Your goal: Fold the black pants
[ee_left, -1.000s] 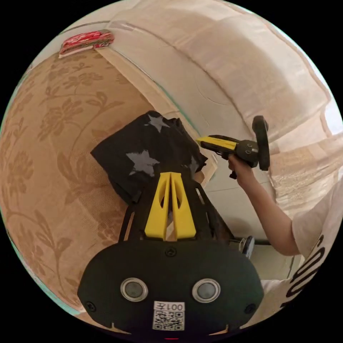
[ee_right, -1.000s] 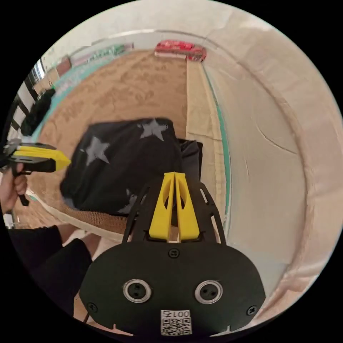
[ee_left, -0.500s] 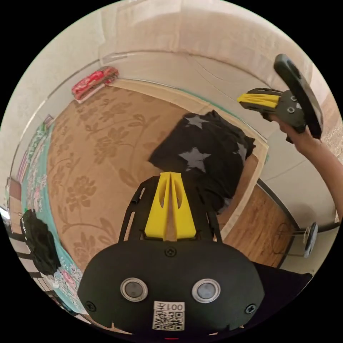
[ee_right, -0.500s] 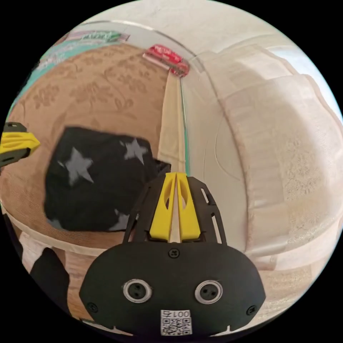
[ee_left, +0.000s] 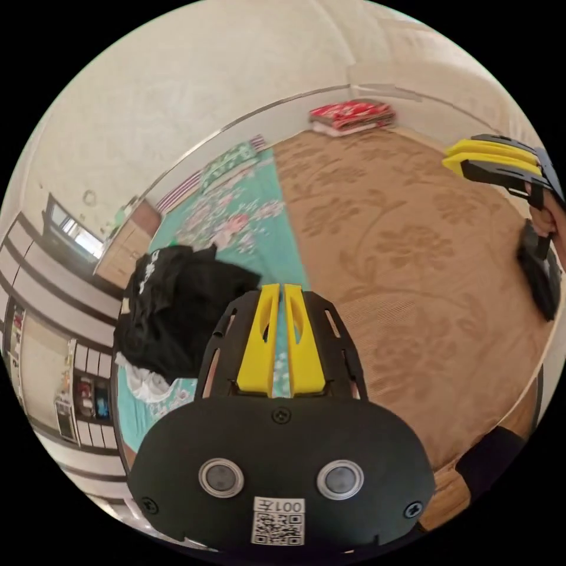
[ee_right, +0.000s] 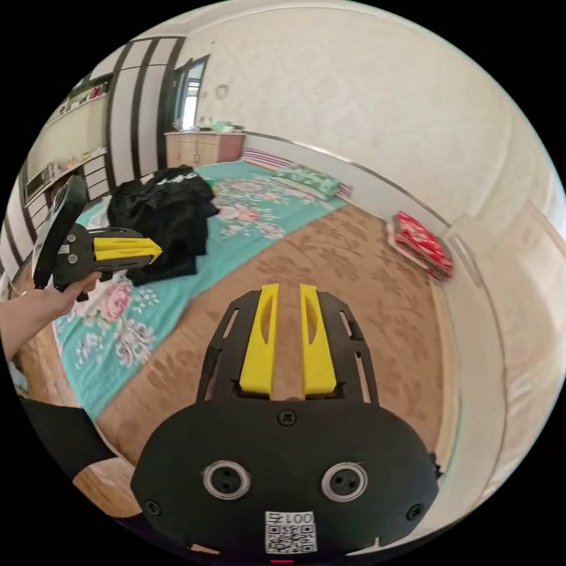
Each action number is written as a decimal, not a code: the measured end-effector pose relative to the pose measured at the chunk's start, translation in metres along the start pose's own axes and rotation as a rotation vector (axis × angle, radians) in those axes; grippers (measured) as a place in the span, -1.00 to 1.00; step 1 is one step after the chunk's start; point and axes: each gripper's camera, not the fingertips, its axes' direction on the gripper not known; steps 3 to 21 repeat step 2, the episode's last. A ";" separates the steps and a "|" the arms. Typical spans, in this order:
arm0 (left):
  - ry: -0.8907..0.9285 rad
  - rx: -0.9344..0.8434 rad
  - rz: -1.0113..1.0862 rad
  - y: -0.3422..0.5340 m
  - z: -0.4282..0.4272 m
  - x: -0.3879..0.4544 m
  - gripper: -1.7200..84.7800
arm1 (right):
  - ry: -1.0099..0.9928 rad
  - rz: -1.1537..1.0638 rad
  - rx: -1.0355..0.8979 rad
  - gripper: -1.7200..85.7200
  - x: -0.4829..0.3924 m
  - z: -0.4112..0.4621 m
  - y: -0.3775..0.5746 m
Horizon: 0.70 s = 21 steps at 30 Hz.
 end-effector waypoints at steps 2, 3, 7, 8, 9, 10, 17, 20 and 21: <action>0.004 -0.125 -0.049 0.027 0.014 -0.066 -0.87 | -0.098 -0.023 -0.036 -0.77 -0.046 0.045 -0.038; 0.004 -0.125 -0.049 0.027 0.014 -0.066 -0.87 | -0.098 -0.023 -0.036 -0.77 -0.046 0.045 -0.038; 0.004 -0.125 -0.049 0.027 0.014 -0.066 -0.87 | -0.098 -0.023 -0.036 -0.77 -0.046 0.045 -0.038; 0.004 -0.125 -0.049 0.027 0.014 -0.066 -0.87 | -0.098 -0.023 -0.036 -0.77 -0.046 0.045 -0.038; 0.004 -0.125 -0.049 0.027 0.014 -0.066 -0.87 | -0.098 -0.023 -0.036 -0.77 -0.046 0.045 -0.038; 0.004 -0.125 -0.049 0.027 0.014 -0.066 -0.87 | -0.098 -0.023 -0.036 -0.77 -0.046 0.045 -0.038; 0.004 -0.125 -0.049 0.027 0.014 -0.066 -0.87 | -0.098 -0.023 -0.036 -0.77 -0.046 0.045 -0.038; 0.004 -0.125 -0.049 0.027 0.014 -0.066 -0.87 | -0.098 -0.023 -0.036 -0.77 -0.046 0.045 -0.038; 0.004 -0.125 -0.049 0.027 0.014 -0.066 -0.87 | -0.098 -0.023 -0.036 -0.77 -0.046 0.045 -0.038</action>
